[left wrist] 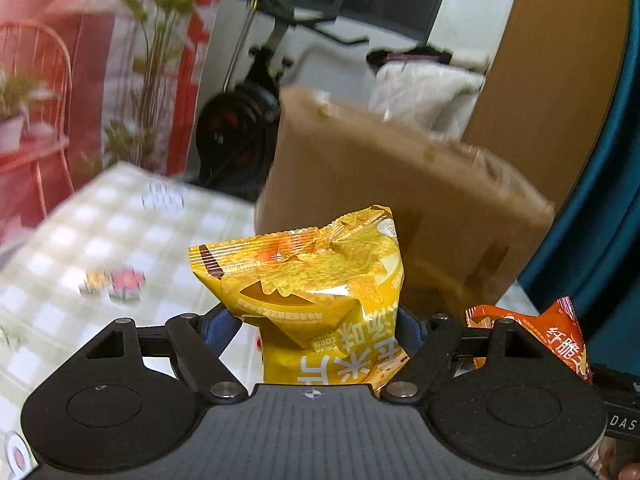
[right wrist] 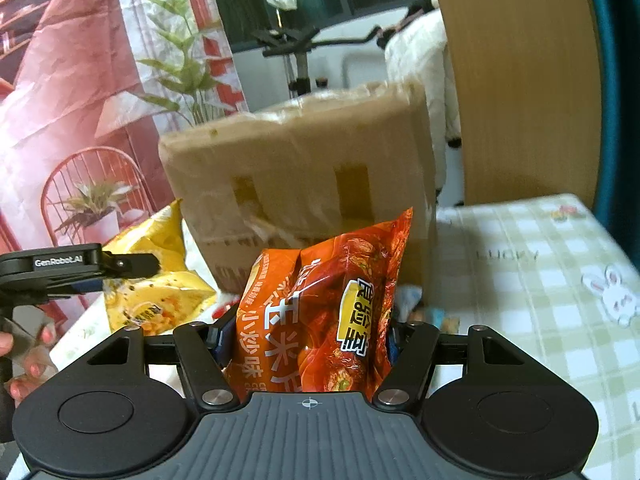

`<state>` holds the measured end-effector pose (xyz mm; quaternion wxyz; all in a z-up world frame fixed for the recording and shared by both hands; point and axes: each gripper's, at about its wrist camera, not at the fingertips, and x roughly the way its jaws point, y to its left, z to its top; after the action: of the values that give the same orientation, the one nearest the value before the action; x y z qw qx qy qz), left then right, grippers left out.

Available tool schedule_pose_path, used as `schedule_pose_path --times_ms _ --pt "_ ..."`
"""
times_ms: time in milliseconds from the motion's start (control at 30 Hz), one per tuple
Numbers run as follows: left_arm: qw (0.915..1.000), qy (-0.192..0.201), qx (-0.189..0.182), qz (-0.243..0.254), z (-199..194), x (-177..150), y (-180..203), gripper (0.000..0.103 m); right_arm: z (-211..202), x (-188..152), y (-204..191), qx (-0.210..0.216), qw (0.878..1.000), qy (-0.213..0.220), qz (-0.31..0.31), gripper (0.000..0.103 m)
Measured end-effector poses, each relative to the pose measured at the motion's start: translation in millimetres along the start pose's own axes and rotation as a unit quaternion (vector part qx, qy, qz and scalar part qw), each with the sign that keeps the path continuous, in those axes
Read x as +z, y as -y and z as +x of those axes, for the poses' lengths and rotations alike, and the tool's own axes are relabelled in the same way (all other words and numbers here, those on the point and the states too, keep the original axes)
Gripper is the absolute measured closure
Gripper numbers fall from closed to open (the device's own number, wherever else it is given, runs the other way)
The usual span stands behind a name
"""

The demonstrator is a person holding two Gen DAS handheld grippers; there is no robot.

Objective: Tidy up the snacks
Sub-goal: 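Lift the yellow and orange bags up over the box with both grippers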

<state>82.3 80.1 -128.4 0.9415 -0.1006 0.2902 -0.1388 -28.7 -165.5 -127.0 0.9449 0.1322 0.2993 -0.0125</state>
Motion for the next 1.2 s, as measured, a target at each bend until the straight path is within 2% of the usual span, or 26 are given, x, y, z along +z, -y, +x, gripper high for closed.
schedule_pose_path --times_ms 200,500,800,967,1200 --pt "0.9981 0.056 -0.008 0.023 -19 28 13 0.022 -22 32 -7 0.0 0.999 0.044 -0.014 0.042" --pt "0.9902 0.122 -0.027 0.063 -32 76 37 0.022 -47 96 -14 0.008 0.993 0.107 -0.04 0.042" --pt "0.9838 0.153 -0.042 0.084 -27 115 51 0.022 -47 167 -21 0.01 0.986 0.151 -0.071 0.042" --pt "0.982 0.16 -0.035 0.093 -3 142 54 0.022 -25 206 -14 -0.003 0.983 0.163 -0.078 0.042" --pt "0.9851 0.141 -0.013 0.097 51 167 59 0.022 50 234 -12 -0.019 0.986 0.146 -0.078 0.042"
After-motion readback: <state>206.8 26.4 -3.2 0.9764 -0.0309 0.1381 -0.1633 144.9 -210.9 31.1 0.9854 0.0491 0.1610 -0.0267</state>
